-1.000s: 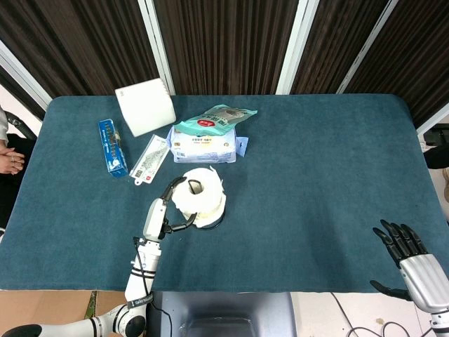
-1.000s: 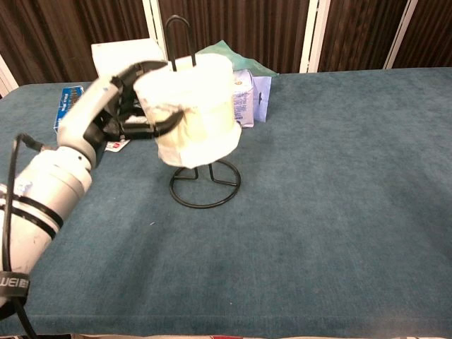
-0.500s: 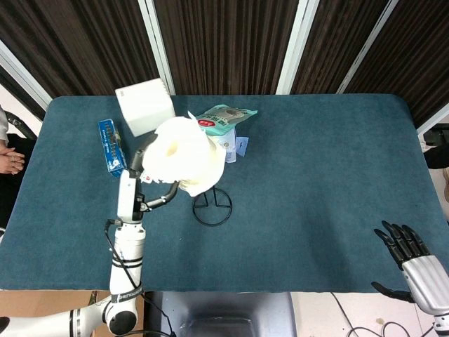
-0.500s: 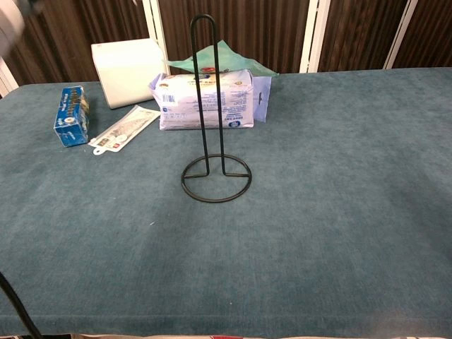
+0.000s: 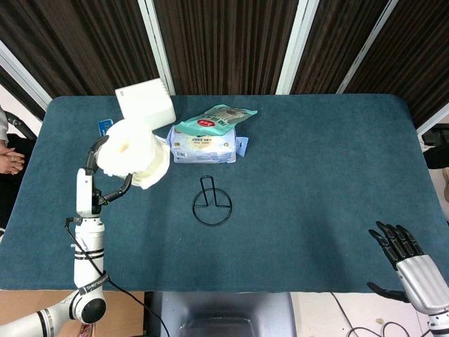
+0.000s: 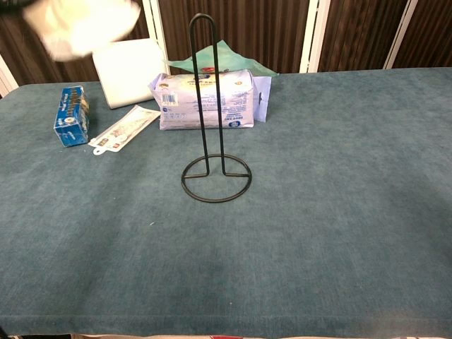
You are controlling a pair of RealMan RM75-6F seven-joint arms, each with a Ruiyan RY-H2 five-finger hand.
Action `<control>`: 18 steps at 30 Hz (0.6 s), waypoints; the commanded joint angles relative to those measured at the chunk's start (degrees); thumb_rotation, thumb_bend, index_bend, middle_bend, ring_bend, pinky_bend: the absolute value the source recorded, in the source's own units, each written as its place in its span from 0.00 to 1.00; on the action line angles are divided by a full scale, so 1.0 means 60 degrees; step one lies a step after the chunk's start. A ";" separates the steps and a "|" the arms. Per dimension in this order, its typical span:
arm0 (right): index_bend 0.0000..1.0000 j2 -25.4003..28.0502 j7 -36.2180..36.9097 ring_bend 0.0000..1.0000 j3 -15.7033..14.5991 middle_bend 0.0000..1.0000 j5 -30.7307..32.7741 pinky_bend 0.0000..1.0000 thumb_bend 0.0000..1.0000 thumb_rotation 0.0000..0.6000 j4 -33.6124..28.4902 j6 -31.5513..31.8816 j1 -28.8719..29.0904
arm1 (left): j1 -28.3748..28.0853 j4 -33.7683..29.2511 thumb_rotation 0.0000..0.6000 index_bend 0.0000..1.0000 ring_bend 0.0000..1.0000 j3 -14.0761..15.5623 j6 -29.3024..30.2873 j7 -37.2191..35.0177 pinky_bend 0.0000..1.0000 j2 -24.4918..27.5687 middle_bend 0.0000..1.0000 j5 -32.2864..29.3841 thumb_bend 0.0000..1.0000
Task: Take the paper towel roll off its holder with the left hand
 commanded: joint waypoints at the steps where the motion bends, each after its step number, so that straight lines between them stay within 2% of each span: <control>1: 0.00 -0.0018 -0.0054 0.00 -0.0008 0.00 -0.0018 0.00 0.06 1.00 -0.0024 -0.0036 0.0016 | 0.0299 0.1232 1.00 0.53 0.65 0.0768 -0.0062 -0.0797 0.67 -0.0298 0.56 0.0151 0.49; 3: 0.00 -0.0042 -0.0138 0.00 -0.0013 0.00 -0.0020 0.00 0.06 1.00 -0.0045 -0.0092 0.0033 | 0.0326 0.2044 1.00 0.52 0.60 0.1116 -0.0212 -0.1107 0.58 -0.0555 0.53 0.0203 0.48; 4: 0.00 -0.0055 -0.0185 0.00 -0.0014 0.00 0.0002 0.00 0.06 1.00 -0.0064 -0.0118 0.0029 | 0.0375 0.2690 1.00 0.52 0.59 0.1497 -0.0495 -0.1340 0.55 -0.0792 0.52 0.0183 0.48; 6: 0.00 -0.0069 -0.0240 0.00 -0.0001 0.00 0.0042 0.00 0.06 1.00 -0.0081 -0.0108 0.0011 | 0.0491 0.3512 1.00 0.49 0.53 0.2065 -0.0404 -0.1817 0.41 -0.1170 0.48 0.0594 0.47; 9: 0.00 -0.0076 -0.0286 0.00 -0.0014 0.00 0.0031 0.00 0.06 1.00 -0.0087 -0.0124 0.0009 | 0.0508 0.4301 1.00 0.46 0.41 0.2390 -0.0315 -0.2091 0.20 -0.1634 0.44 0.0842 0.46; 13: 0.00 -0.0080 -0.0305 0.00 -0.0031 0.00 0.0009 0.00 0.06 1.00 -0.0080 -0.0130 0.0010 | 0.0468 0.5311 1.00 0.38 0.36 0.2820 -0.0394 -0.2304 0.14 -0.2168 0.41 0.1140 0.44; 18: 0.00 -0.0040 -0.0206 0.00 -0.0054 0.00 -0.0029 0.00 0.06 1.00 -0.0041 -0.0037 -0.0020 | 0.0413 0.6069 1.00 0.12 0.08 0.2989 -0.0201 -0.2562 0.02 -0.2590 0.19 0.1388 0.41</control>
